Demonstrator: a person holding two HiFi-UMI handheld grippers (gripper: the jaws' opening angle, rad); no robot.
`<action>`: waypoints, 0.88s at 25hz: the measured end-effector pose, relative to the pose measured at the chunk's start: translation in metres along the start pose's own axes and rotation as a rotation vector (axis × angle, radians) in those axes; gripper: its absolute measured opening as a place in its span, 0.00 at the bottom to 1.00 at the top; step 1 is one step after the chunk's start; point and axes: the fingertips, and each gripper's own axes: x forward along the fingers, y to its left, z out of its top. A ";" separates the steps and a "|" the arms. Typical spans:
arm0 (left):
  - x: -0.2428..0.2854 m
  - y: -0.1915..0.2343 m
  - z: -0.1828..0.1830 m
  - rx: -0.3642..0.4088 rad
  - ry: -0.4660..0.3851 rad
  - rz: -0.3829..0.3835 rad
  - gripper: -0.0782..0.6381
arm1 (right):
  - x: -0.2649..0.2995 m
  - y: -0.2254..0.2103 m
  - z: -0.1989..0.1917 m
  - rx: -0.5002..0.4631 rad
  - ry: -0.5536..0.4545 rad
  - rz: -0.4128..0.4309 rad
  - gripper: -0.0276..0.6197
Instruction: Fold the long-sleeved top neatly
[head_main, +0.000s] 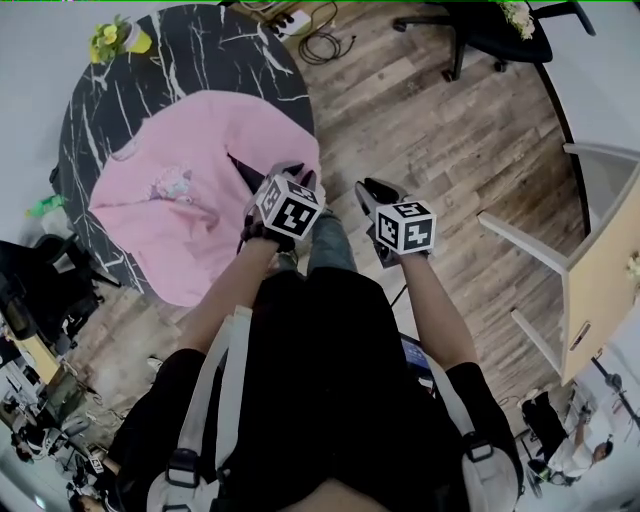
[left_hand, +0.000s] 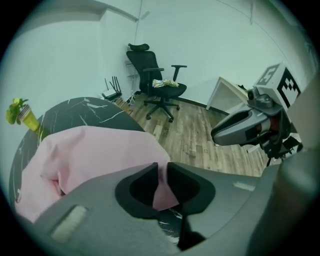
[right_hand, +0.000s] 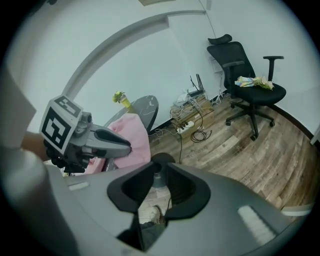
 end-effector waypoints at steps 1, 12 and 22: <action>-0.001 0.004 -0.001 -0.032 -0.007 -0.005 0.18 | 0.002 0.003 0.001 -0.007 0.004 0.006 0.18; -0.024 0.051 -0.029 -0.134 -0.050 0.029 0.17 | 0.032 0.064 0.027 0.166 -0.082 0.226 0.32; -0.026 0.044 -0.035 -0.105 -0.067 -0.005 0.19 | 0.055 0.080 0.027 0.416 -0.079 0.330 0.43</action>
